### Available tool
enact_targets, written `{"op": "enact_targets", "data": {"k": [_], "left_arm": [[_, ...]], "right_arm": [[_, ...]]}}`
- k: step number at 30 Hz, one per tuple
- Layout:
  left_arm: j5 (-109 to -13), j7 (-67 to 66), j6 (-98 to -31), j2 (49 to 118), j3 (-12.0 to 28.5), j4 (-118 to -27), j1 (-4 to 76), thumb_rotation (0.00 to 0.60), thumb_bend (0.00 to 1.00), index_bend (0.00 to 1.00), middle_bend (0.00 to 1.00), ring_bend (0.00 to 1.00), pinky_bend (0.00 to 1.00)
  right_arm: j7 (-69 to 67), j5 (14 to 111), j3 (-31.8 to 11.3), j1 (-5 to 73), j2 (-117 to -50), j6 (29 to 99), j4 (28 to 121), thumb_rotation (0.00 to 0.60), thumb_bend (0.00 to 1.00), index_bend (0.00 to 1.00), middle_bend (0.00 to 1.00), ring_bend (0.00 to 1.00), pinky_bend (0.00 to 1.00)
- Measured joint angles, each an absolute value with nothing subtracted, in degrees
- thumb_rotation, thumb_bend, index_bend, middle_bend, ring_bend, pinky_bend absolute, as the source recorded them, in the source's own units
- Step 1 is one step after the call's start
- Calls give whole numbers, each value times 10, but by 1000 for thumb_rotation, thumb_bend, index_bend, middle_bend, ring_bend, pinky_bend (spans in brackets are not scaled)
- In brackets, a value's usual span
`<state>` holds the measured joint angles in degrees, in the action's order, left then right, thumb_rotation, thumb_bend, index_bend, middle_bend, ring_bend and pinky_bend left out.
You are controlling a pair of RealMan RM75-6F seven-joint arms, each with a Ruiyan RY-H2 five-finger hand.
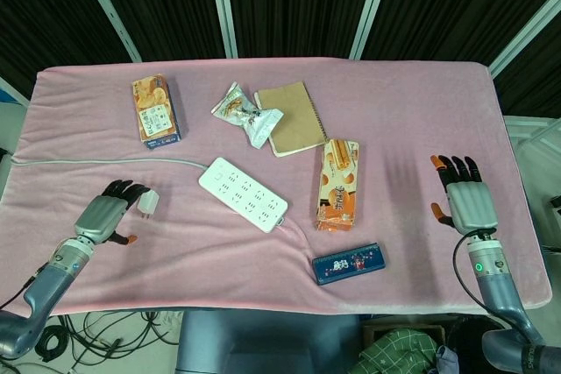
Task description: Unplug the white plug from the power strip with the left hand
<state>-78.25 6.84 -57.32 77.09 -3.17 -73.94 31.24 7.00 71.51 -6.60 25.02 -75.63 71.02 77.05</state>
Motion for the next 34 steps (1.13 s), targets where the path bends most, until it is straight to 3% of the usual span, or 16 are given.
{"op": "enact_targets", "data": {"k": [7, 23, 34], "left_arm": [[-766, 41, -628, 731, -20, -819, 280, 600, 149, 126, 93, 0, 0], [-764, -37, -877, 686, -33, -965, 111, 600, 149, 125, 91, 0, 0], [-744, -63, -881, 670, -42, -1001, 70, 600, 151, 125, 95, 0, 0]], "right_arm": [[38, 724, -57, 213, -739, 740, 777, 600, 253, 9, 65, 34, 42], [13, 791, 12, 100, -730, 847, 818, 600, 242, 0, 25, 0, 42], [39, 836, 29, 61, -744, 898, 834, 600, 241, 0, 8, 0, 42]]}}
